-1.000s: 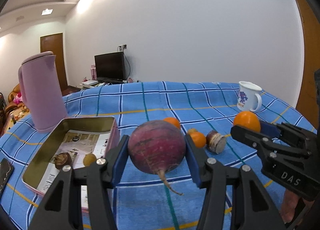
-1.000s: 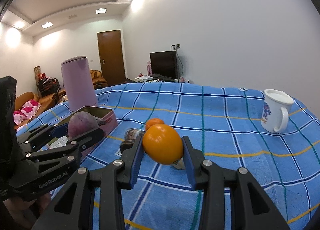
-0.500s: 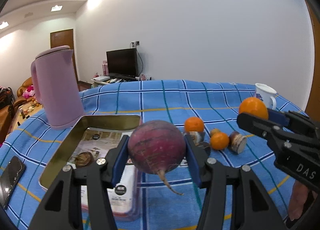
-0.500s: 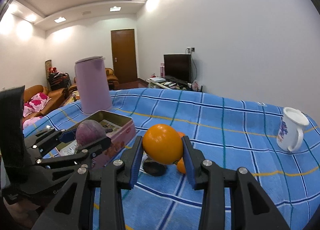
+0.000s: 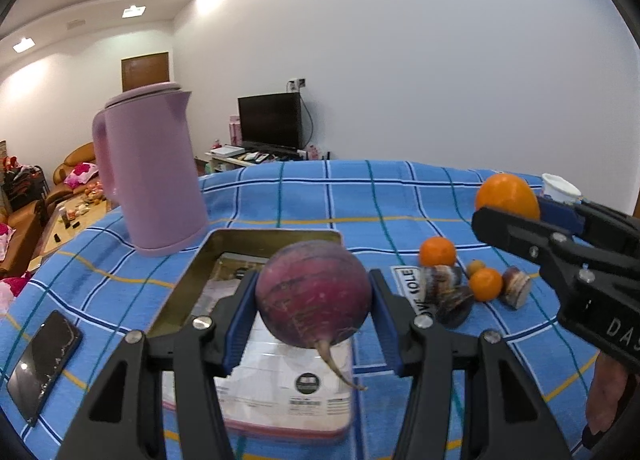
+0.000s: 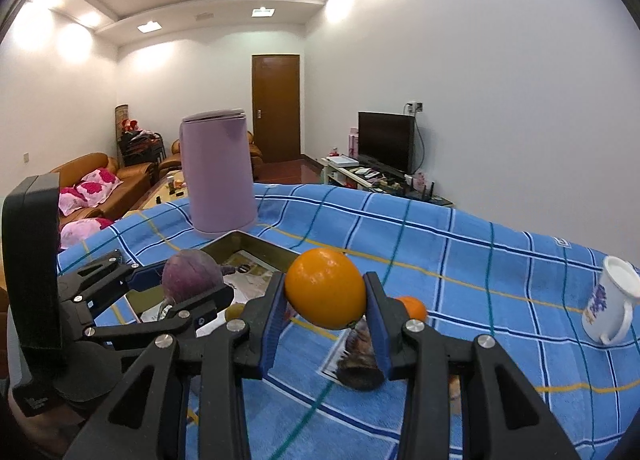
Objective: Organize fruits
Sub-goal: 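Lift the radish and orange and carry both toward the pink tin, then hold the radish and orange above the pink tin with both tools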
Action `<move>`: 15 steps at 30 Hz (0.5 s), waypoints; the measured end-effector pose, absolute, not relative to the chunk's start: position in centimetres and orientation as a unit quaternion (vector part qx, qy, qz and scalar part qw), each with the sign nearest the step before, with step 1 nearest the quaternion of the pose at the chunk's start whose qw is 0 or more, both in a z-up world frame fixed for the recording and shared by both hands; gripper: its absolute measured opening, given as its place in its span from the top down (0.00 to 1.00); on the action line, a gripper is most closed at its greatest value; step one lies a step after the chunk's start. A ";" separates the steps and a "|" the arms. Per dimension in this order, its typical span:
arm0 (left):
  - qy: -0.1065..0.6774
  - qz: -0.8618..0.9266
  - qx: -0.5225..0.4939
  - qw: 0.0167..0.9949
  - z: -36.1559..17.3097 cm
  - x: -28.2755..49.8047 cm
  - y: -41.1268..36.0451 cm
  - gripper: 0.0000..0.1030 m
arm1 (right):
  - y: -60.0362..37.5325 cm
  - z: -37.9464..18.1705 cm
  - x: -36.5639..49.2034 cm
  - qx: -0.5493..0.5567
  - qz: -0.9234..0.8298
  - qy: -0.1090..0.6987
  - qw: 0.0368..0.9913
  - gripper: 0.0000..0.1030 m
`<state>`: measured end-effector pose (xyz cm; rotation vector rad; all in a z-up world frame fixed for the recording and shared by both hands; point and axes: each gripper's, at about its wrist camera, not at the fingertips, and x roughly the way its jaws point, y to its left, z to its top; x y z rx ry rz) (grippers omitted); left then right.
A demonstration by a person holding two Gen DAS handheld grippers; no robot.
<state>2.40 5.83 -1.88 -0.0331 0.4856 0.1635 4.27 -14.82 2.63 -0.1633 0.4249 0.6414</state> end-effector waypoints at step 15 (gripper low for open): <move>0.262 0.122 -0.022 0.957 -2.4 2.8 10.1 0.46 | -9.6 2.3 4.8 -0.099 0.351 0.214 0.906 0.61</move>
